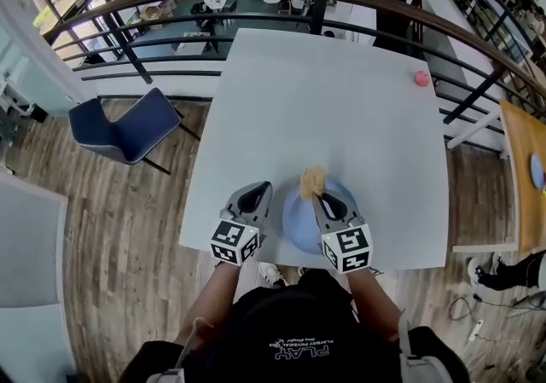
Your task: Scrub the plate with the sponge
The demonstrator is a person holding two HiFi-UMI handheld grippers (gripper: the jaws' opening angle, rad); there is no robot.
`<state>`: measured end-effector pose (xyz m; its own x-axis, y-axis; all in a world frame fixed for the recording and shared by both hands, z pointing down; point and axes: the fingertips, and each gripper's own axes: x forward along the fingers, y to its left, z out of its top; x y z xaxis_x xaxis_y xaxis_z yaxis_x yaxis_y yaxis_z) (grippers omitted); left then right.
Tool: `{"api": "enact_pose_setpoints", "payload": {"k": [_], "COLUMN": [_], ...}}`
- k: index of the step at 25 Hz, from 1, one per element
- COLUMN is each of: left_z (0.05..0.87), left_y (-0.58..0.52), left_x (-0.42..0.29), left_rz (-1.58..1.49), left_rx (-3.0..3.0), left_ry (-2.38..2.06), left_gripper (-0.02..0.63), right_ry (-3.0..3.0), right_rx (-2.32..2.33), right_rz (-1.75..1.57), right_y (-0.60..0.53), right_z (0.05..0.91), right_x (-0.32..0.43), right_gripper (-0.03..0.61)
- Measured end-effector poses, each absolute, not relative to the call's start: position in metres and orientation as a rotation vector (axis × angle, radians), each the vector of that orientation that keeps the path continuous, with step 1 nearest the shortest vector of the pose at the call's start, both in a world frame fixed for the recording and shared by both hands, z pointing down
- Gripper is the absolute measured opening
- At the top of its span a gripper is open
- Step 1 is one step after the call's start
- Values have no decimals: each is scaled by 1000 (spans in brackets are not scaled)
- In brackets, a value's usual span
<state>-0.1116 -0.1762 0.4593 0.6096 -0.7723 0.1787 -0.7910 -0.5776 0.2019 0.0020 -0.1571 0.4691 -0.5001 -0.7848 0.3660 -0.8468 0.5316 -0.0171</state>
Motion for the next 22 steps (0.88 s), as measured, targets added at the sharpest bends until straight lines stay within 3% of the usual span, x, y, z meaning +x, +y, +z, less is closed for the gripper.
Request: {"api": "enact_pose_setpoints", "payload": {"k": [22], "left_z": [563], "left_y": [-190], "left_x": [-82], "left_rz": [219], "left_rx": [2426], "left_ry": [-1210], "left_gripper": [12], "right_ry": [-2259], "right_rx": [1195], "right_rz": [494], "right_y": [-146], "right_z": [593], "right_x": [20], "right_gripper": [44]}}
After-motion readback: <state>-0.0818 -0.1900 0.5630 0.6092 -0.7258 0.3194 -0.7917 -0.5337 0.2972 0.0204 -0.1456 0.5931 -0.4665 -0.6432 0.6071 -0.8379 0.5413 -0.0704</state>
